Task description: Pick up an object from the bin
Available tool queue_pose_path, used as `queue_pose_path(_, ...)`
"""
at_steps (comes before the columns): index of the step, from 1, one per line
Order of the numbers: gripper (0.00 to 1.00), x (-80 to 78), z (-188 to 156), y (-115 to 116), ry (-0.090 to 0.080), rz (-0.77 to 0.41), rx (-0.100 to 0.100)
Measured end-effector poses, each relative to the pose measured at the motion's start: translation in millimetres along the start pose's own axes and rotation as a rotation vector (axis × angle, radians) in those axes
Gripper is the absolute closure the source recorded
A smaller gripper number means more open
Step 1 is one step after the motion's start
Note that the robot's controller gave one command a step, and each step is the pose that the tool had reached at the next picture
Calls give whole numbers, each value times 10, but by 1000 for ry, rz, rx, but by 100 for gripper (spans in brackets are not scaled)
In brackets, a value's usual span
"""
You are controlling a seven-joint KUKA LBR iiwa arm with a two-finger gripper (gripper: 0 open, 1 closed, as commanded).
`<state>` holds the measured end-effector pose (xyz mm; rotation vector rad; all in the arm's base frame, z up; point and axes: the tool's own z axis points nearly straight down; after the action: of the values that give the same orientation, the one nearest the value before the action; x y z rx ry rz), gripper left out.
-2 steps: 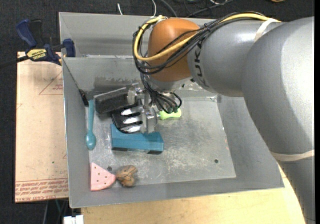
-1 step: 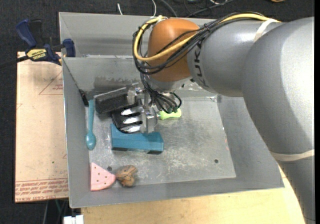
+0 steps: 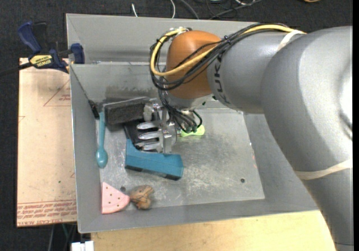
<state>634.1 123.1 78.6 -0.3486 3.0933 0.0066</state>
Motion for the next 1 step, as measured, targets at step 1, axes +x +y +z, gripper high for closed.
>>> queue_pose_path(1, 100, -21, -15, 10, -14, 64, -6)
